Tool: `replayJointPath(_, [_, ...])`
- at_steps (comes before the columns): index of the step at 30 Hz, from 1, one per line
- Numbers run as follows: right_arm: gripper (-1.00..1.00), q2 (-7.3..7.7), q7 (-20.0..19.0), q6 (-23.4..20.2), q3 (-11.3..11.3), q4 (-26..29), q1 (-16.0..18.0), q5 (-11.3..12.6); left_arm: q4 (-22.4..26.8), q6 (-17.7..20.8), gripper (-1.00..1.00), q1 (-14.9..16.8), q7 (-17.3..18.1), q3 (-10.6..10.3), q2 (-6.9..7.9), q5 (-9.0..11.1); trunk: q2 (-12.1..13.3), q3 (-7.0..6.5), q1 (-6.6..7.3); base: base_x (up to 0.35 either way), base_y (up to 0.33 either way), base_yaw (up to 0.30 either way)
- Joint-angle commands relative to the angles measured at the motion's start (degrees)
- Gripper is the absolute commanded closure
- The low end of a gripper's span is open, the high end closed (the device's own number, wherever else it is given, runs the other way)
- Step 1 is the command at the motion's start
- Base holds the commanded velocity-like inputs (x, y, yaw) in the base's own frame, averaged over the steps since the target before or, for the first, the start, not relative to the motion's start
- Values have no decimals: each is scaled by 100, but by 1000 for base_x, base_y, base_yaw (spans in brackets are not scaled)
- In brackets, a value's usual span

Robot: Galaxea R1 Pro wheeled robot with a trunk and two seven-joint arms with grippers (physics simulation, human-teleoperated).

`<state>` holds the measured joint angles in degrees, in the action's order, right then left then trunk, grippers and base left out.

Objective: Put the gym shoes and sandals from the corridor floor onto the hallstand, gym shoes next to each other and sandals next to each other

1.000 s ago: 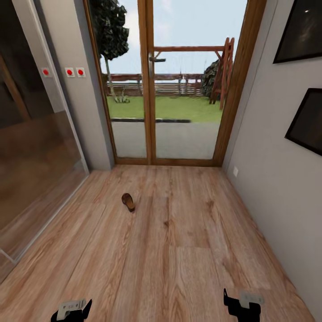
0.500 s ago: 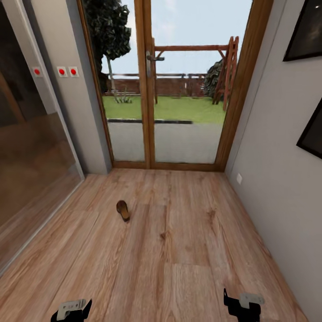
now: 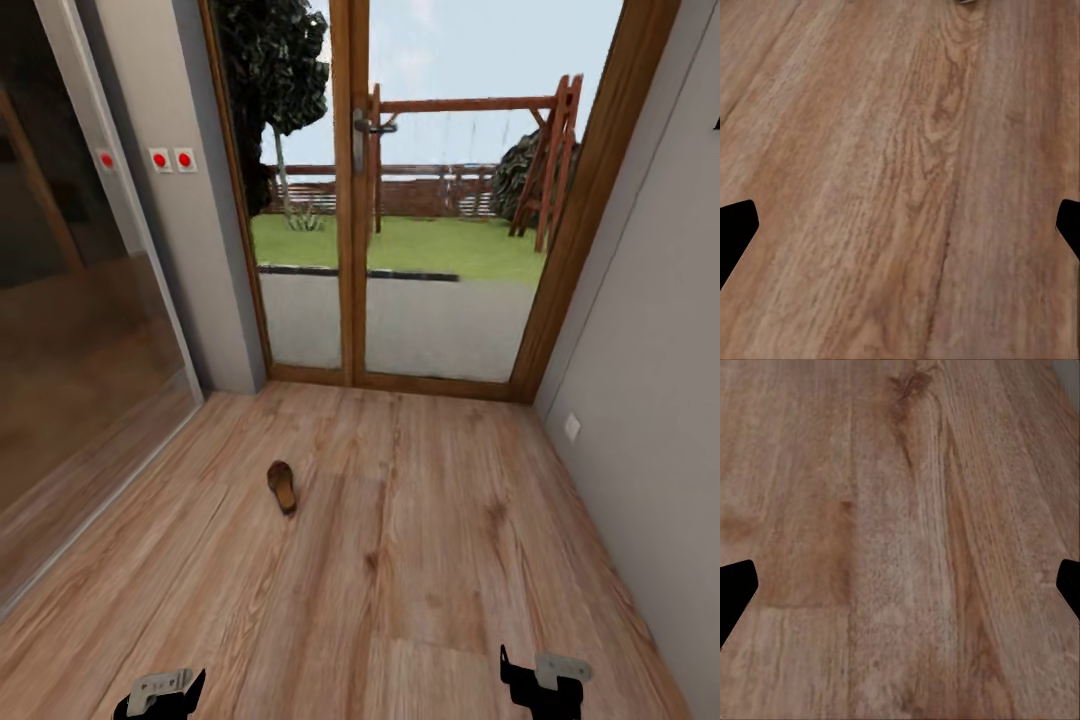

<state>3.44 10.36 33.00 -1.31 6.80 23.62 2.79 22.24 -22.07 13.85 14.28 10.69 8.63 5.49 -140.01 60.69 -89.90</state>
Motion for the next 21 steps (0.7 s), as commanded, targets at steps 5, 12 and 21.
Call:
replayJointPath(5, [-100, -1, -16, 19, -9, -4, 3, 28, -9, 1, -100, 3, 58, 20, -1, 57, -2, 5, -2, 289, -150, 11])
replayJointPath(12, [-100, -1, -16, 20, -9, -7, 3, 28, -9, 1, -100, 3, 58, 20, 2, 57, -2, 5, -2, 288, -151, 11])
replayJointPath(21, [-100, -1, -16, 18, -9, -9, 3, 28, -5, 1, -100, 3, 58, 20, 1, 57, -2, 5, -2, 284, -162, 131])
